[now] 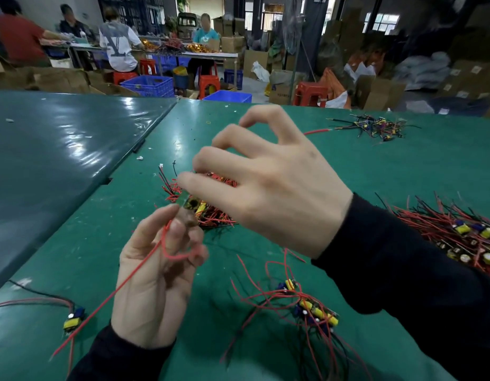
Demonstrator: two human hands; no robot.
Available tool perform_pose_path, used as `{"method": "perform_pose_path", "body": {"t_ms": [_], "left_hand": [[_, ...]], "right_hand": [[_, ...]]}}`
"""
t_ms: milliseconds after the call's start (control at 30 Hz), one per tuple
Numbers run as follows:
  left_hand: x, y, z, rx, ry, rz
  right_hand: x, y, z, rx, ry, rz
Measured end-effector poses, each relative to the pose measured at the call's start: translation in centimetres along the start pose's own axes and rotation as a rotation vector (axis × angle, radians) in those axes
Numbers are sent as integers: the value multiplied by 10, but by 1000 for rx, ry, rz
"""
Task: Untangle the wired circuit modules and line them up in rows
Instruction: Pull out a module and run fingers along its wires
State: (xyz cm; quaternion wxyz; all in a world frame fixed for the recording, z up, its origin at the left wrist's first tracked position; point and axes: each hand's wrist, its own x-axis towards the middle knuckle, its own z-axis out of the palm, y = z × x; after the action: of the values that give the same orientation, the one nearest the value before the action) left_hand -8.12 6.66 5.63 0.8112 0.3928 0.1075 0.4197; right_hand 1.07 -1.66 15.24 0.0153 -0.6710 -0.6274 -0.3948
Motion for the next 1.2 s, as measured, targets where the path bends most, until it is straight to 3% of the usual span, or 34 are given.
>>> {"method": "perform_pose_path", "body": {"t_ms": [67, 167, 267, 367, 467, 567, 700, 900, 1000, 1200], "left_hand": [[7, 1, -9, -67, -84, -42], [13, 0, -15, -120, -107, -120], [13, -1, -15, -84, -159, -204], [10, -6, -13, -11, -193, -314], [9, -16, -14, 47, -222, -471], [7, -21, -15, 48, -230, -595], [5, -24, -17, -43, -246, -660], [0, -31, -20, -142, -390, -674], [-1, -33, -19, -106, -380, -610], [-1, -41, -17, 136, -177, -321]], "right_hand": [[9, -2, -7, -31, -232, -47], [9, -2, -16, 202, -465, 3], [-8, 0, -9, 755, -539, 248], [-33, -1, 14, 1398, -828, 489], [-62, -13, 36, 1818, -812, 741], [-85, -23, 53, 2023, -644, 761], [-99, -29, 62, 2172, -602, 734], [-108, -33, 60, 2343, -650, 654], [-109, -34, 59, 2283, -633, 645], [-112, -38, 56, 1969, -428, 736]]}}
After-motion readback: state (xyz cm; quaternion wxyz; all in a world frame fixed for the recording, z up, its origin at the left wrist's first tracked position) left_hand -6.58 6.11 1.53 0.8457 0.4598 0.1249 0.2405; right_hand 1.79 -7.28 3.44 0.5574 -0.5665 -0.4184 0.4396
